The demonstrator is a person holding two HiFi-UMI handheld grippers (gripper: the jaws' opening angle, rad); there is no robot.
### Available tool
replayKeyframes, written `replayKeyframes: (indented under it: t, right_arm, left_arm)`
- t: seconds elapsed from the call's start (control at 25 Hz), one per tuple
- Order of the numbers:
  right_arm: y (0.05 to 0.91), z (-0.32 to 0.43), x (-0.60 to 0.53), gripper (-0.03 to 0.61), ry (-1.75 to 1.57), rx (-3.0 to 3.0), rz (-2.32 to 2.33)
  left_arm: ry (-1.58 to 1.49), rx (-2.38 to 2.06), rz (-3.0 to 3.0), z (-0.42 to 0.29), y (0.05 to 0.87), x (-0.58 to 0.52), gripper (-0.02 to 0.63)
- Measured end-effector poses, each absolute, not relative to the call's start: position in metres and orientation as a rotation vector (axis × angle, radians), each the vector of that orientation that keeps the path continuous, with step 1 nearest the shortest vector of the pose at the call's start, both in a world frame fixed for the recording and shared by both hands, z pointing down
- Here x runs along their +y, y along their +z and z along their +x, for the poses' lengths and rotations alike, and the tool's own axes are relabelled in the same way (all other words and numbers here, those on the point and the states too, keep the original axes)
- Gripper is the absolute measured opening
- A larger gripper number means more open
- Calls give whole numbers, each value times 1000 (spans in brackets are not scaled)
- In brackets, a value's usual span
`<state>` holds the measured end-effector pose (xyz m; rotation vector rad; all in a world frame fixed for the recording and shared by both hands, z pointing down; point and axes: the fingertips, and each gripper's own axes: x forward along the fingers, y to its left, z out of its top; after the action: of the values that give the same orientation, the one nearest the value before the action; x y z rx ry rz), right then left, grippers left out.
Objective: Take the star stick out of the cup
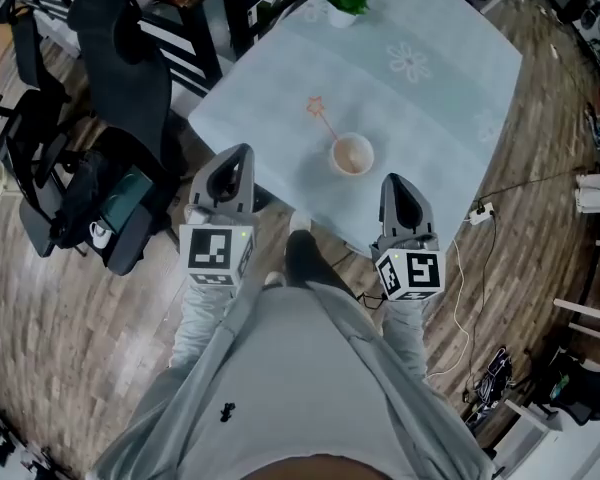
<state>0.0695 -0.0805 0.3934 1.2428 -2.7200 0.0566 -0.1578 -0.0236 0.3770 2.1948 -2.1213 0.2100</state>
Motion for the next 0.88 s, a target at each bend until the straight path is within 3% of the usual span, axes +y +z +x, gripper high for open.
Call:
replayKeyframes:
  t: [0.4,0.88]
  right_arm:
    - [381,64,-199,15,59,-2725,1241]
    - [381,84,-231,15,144,-2639,1393]
  left_arm:
    - [199,-2055,2308,-141,349,-170,18]
    - [227,-1932,2417,-126,346,-221,18]
